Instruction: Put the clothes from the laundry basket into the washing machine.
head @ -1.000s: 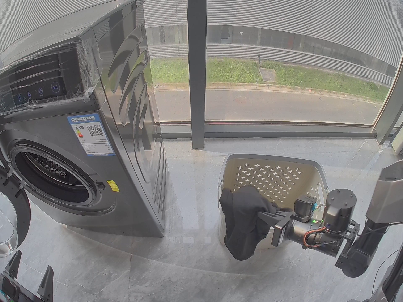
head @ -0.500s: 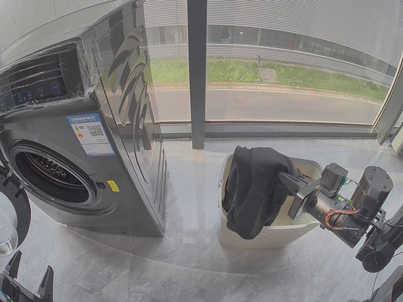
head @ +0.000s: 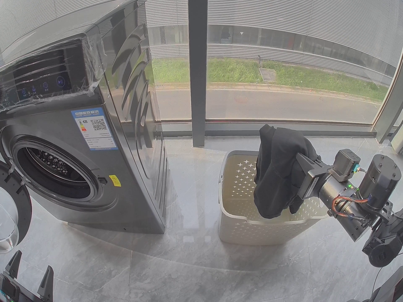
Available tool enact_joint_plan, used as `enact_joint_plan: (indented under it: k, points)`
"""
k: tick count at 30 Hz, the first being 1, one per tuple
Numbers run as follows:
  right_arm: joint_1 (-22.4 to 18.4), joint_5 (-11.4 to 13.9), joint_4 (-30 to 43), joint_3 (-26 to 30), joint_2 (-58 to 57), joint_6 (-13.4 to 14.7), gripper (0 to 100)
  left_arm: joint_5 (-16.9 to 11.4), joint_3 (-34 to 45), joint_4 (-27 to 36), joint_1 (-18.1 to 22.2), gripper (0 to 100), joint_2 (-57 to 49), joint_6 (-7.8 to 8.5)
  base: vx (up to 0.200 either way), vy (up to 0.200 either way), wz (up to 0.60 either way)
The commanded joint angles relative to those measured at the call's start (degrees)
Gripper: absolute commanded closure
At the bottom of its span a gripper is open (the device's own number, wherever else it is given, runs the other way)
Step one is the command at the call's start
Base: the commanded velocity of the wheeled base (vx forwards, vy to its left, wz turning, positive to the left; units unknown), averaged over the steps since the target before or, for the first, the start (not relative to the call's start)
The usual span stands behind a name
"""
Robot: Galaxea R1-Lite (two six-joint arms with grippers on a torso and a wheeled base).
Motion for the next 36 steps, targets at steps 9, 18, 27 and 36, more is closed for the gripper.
enact_joint_plan:
  k: [9,18,27,36]
  points:
    - [0.36,0.58,-0.69,0.44,-0.62,0.1,100,0.01,0.75,0.08,0.01,0,-0.93,-0.02,-0.044,0.022,0.0]
    - [0.62,0.58,-0.78,0.35,-0.53,0.1,100,-0.07,0.75,0.08,0.01,0,-0.93,-0.11,0.0,0.2,0.0]
    - [0.89,0.4,-0.78,0.18,-0.62,0.1,100,-0.07,0.75,0.08,0.01,0,-0.93,-0.19,0.0,0.2,0.0]
    - [1.59,0.49,-0.87,-0.44,-0.53,0.1,100,-0.07,0.75,0.08,-0.08,0,-0.93,-0.11,0.0,0.2,0.0]
